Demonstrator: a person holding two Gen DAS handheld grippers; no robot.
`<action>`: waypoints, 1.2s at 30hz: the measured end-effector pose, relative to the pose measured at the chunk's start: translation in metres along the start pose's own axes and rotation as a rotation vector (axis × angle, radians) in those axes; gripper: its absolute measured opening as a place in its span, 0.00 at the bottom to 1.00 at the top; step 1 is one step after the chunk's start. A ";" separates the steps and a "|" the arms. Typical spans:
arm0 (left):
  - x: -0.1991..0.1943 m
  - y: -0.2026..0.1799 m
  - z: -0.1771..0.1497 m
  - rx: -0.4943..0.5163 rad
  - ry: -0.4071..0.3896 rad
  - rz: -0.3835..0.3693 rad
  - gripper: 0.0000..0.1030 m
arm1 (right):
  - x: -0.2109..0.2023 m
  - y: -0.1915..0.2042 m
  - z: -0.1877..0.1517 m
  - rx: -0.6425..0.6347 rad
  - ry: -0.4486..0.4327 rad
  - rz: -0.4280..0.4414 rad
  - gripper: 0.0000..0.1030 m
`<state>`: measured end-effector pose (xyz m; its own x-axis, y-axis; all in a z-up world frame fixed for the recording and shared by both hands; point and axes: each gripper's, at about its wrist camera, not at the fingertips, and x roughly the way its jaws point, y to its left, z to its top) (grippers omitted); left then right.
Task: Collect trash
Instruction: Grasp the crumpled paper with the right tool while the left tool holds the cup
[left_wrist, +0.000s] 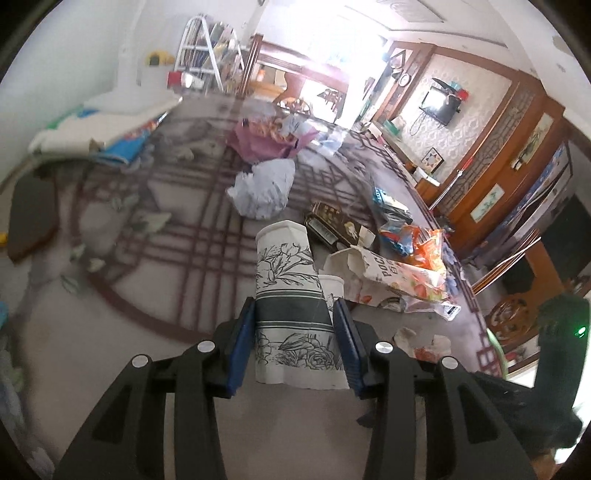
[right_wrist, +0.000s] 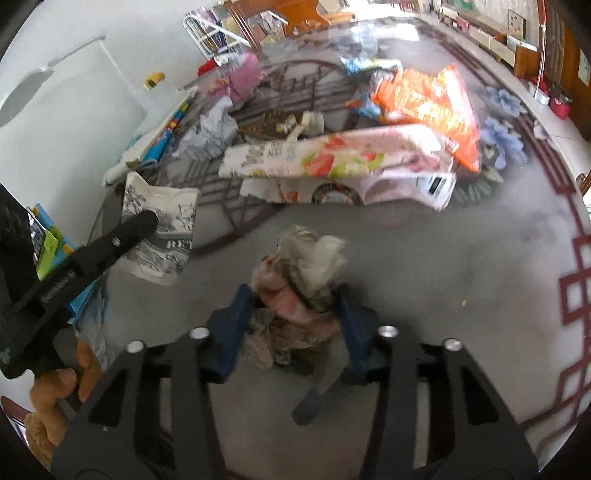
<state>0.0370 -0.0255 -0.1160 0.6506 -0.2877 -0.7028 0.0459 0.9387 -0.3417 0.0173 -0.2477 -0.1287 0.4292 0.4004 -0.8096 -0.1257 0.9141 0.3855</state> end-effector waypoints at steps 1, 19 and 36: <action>-0.001 -0.002 0.000 0.012 -0.006 0.006 0.38 | -0.002 -0.002 0.000 0.005 -0.004 0.010 0.30; -0.010 0.002 -0.002 -0.013 -0.026 0.007 0.38 | -0.020 -0.014 0.003 0.056 -0.076 0.026 0.73; -0.012 0.005 -0.005 -0.016 -0.020 0.009 0.39 | -0.002 0.007 -0.002 -0.058 -0.002 0.013 0.32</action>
<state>0.0256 -0.0186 -0.1124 0.6660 -0.2756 -0.6931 0.0282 0.9379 -0.3458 0.0140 -0.2423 -0.1248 0.4292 0.4120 -0.8038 -0.1830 0.9111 0.3693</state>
